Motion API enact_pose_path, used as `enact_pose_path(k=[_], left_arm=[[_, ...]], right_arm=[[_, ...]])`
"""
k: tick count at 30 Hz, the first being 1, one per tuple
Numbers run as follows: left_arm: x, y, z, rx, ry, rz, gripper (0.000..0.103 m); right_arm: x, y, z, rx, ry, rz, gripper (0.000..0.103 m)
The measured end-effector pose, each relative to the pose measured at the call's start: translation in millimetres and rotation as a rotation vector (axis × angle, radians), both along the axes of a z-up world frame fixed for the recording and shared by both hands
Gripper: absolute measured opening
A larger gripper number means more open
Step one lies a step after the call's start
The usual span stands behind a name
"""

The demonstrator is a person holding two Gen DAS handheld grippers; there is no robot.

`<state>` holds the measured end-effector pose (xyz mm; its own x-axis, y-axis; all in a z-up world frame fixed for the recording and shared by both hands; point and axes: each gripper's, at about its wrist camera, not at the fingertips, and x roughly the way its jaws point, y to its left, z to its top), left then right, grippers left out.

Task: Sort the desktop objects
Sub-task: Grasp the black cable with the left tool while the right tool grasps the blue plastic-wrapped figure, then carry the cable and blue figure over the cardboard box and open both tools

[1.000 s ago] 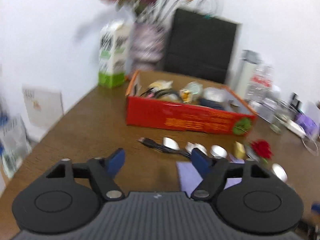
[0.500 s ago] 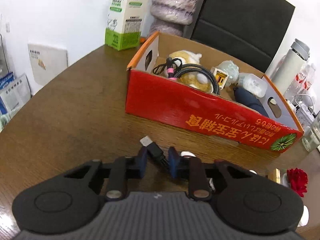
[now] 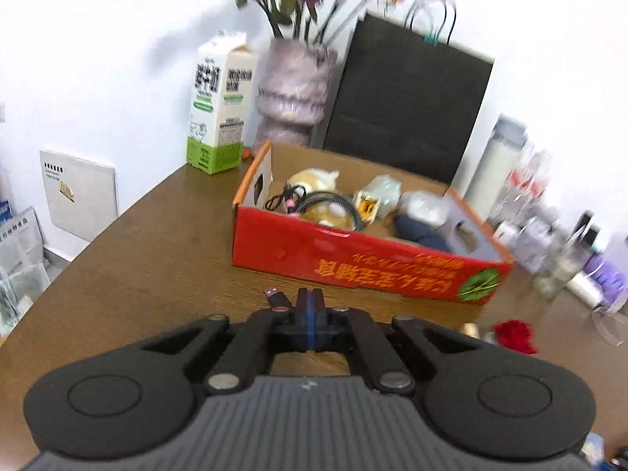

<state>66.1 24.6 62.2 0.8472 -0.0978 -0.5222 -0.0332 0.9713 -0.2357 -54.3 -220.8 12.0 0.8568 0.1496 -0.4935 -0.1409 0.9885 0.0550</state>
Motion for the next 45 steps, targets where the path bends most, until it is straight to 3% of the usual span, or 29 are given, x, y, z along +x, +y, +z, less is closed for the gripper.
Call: enact_pose_path(k=[3,6,8,11,14,16,18,19,21,24,27,32,37,45], left_arm=[[-28.8,-0.4,1.6,-0.011,0.004,-0.038,0.001],[-39.3,-32.5,-8.2,0.086,0.034,-0.168,0.011],[-27.5,-53.7,-21.5,0.140,0.051,-0.219,0.029],[7.5,-65.5,-41.0,0.195,0.109,-0.176,0.029],[40.2,-65.8,-53.4,0.175,0.169,-0.175,0.028],[42.3,-67.1,-58.3,0.196,0.151,-0.185,0.031],[41.3,-67.6,-59.0,0.202,0.142,-0.187,0.028],[40.9,-66.7,-59.3,0.202,0.139,-0.177,0.009],[39.8,-64.1,-58.9,0.191,0.145,-0.192,0.005],[17.0,-59.7,-44.7,0.190,0.085,-0.187,0.003],[-9.6,-46.4,-26.7,0.133,0.028,-0.187,0.003],[-45.5,-41.6,-13.5,0.127,0.011,-0.209,0.003],[-117.2,-38.5,12.1,0.080,-0.089,-0.240,0.003],[-208.2,-39.7,13.7,0.078,-0.124,-0.244,0.003]], right_arm=[[-12.7,-1.1,10.4,0.010,-0.030,0.006,0.013],[-18.4,-2.8,12.5,0.034,-0.025,0.008,0.013],[-18.5,-1.7,9.1,0.048,-0.010,0.013,0.013],[-20.8,0.9,5.9,0.047,-0.001,0.025,0.013],[-23.1,-3.4,4.1,0.048,0.001,0.019,0.013],[-22.8,-6.8,1.8,0.048,0.008,0.004,0.013],[-20.4,-10.2,-0.5,0.057,0.014,-0.009,0.013],[-18.3,-10.5,-1.7,0.062,0.017,-0.010,0.013],[-13.5,-8.4,-3.6,0.067,0.019,0.000,0.013],[-10.1,-0.7,-2.7,0.067,0.010,0.034,0.013],[-9.4,6.5,0.0,0.073,-0.003,0.060,0.013],[-10.5,11.0,0.1,0.081,0.000,0.070,0.013],[-22.7,8.6,8.5,0.087,-0.026,0.068,0.013],[-64.8,11.3,23.5,0.087,-0.064,0.061,0.013]])
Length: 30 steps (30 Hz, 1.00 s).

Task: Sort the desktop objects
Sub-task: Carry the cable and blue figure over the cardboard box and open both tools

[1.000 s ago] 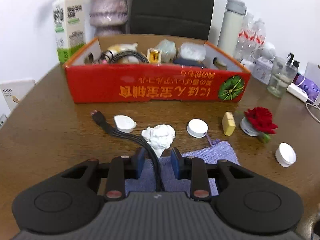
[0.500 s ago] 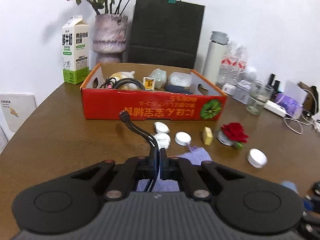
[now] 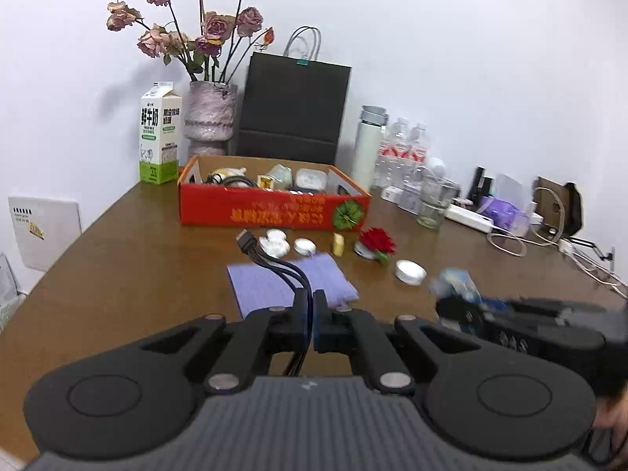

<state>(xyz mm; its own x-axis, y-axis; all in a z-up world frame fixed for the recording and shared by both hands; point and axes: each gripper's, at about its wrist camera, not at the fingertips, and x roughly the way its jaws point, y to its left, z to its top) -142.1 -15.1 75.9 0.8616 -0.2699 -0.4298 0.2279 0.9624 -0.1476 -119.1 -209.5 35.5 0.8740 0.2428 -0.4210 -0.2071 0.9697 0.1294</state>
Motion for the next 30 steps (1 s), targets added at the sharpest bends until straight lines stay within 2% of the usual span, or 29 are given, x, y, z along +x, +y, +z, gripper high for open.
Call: enact_pose_path(k=[5,8,13,17,20,22,24,27,30], left_arm=[[-59.9,-6.3,0.1,0.019,-0.034,-0.048,0.003],[-81.6,-12.6,-2.4,0.049,-0.056,-0.074,0.003],[-87.7,-6.3,0.8,0.031,-0.082,-0.043,0.003],[-78.2,-3.5,1.4,-0.002,-0.077,-0.047,0.003],[-52.5,2.7,7.8,-0.058,-0.057,-0.060,0.003],[-27.4,6.8,20.8,-0.080,-0.078,-0.075,0.003],[0.0,7.2,37.6,-0.061,-0.130,-0.070,0.003],[54.6,5.3,68.3,-0.030,-0.191,-0.077,0.003],[114.8,-1.0,94.4,-0.033,-0.185,-0.094,0.003]], right_arm=[[-51.9,8.3,14.0,-0.009,-0.041,0.024,0.013],[-75.5,16.5,19.3,-0.031,-0.046,0.048,0.013],[-95.1,27.0,29.2,-0.066,-0.093,0.053,0.013],[-86.2,24.5,31.2,-0.044,-0.083,0.040,0.013],[-67.0,21.2,36.0,-0.030,-0.089,0.035,0.013],[-46.2,13.7,44.4,0.023,-0.085,0.053,0.013],[-23.0,9.0,55.2,0.044,-0.096,0.059,0.013],[22.5,5.8,74.5,0.023,-0.131,0.054,0.013],[81.4,0.5,92.9,0.027,-0.121,0.054,0.013]])
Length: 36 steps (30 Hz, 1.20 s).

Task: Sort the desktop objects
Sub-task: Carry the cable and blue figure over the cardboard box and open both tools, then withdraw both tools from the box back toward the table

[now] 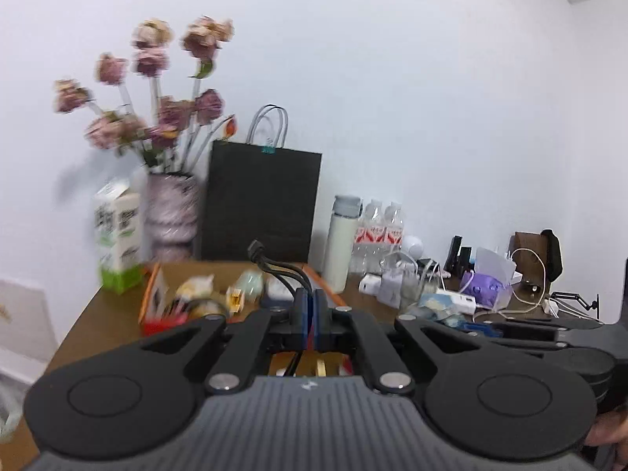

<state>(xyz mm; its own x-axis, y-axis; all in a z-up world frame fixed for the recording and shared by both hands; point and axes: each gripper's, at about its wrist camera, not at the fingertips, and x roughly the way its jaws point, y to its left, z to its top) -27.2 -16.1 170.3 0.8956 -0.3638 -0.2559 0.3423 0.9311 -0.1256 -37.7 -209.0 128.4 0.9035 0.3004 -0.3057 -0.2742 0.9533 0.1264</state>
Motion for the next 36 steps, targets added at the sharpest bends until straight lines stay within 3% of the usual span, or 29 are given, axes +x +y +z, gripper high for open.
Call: enact_pose_path(k=[4,7,10,14,19,22,23,24,27,29,31,36], left_arm=[[98.0,-14.2,19.2,0.009,0.073,0.013,0.003],[173.6,-28.7,15.5,0.030,0.167,0.029,0.003],[240.8,-41.9,-2.6,0.071,0.246,0.046,0.003],[313.9,-46.7,-42.1,0.043,0.420,0.084,0.003],[365.2,-53.6,-88.4,0.063,0.532,0.100,0.003],[381.1,-56.3,-103.1,0.082,0.600,0.066,0.004],[382.3,-57.1,-104.6,0.079,0.609,0.061,0.005],[382.6,-55.7,-105.4,0.081,0.605,0.057,0.005],[383.1,-54.1,-102.1,0.125,0.619,0.059,0.021],[378.2,-46.4,-95.2,0.136,0.611,0.077,0.066],[369.5,-36.8,-85.8,0.154,0.593,0.108,0.086],[344.5,-3.0,-65.2,0.166,0.599,0.229,0.099]], right_arm=[[92.3,-3.3,19.0,-0.014,0.036,-0.019,0.013],[175.7,-1.9,19.9,-0.032,0.136,-0.027,0.013],[252.3,-2.7,6.8,-0.032,0.281,-0.038,0.013],[333.7,-5.8,-30.8,-0.047,0.466,-0.103,0.013],[375.6,4.1,-69.1,-0.159,0.555,-0.129,0.014],[390.5,5.4,-82.3,-0.192,0.569,-0.163,0.027],[393.8,4.5,-83.3,-0.186,0.580,-0.160,0.037],[396.5,3.5,-83.9,-0.175,0.588,-0.158,0.041],[395.4,1.4,-75.3,-0.148,0.558,-0.149,0.044],[392.2,0.1,-65.9,-0.151,0.544,-0.166,0.050],[388.3,-3.0,-57.9,-0.162,0.537,-0.176,0.055],[367.1,-9.7,-38.2,-0.163,0.521,-0.192,0.066]])
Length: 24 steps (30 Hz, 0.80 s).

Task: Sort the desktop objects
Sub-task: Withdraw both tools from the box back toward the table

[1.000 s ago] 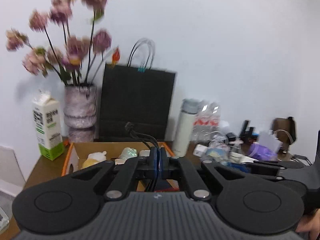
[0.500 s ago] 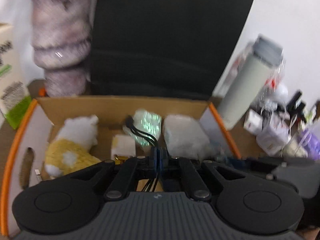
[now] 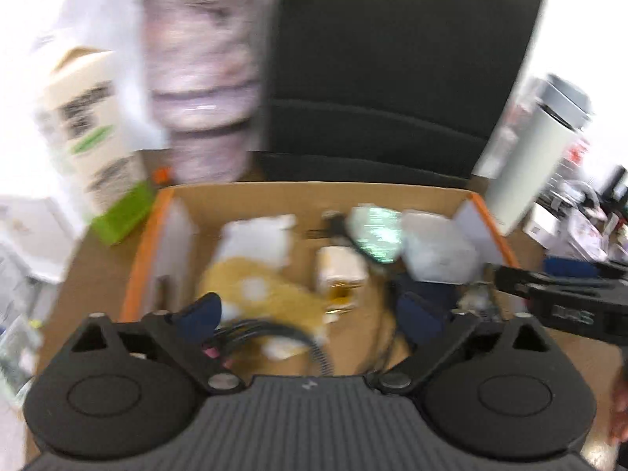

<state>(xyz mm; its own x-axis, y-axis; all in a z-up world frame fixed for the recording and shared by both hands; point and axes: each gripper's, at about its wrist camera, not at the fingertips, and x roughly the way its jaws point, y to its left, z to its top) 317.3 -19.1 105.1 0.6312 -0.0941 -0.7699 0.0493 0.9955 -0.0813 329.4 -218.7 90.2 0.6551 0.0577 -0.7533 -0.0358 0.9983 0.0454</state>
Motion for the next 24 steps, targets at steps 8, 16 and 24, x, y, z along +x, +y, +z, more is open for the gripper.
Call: enact_pose_path(k=[8,16,24], left_arm=[[-51.2,30.4,38.0,0.005,-0.011,0.068,0.103],[-125.7,33.3,50.7,-0.002,-0.076,0.061,0.103],[-229.9,35.2,12.8,0.027,-0.220,0.027,0.103]], right_arm=[[-53.5,10.8,34.3,-0.014,-0.044,0.027,0.086],[-124.3,9.9,60.7,0.028,-0.128,0.057,0.087],[-221.9,-4.3,28.2,0.009,-0.243,0.063,0.089]])
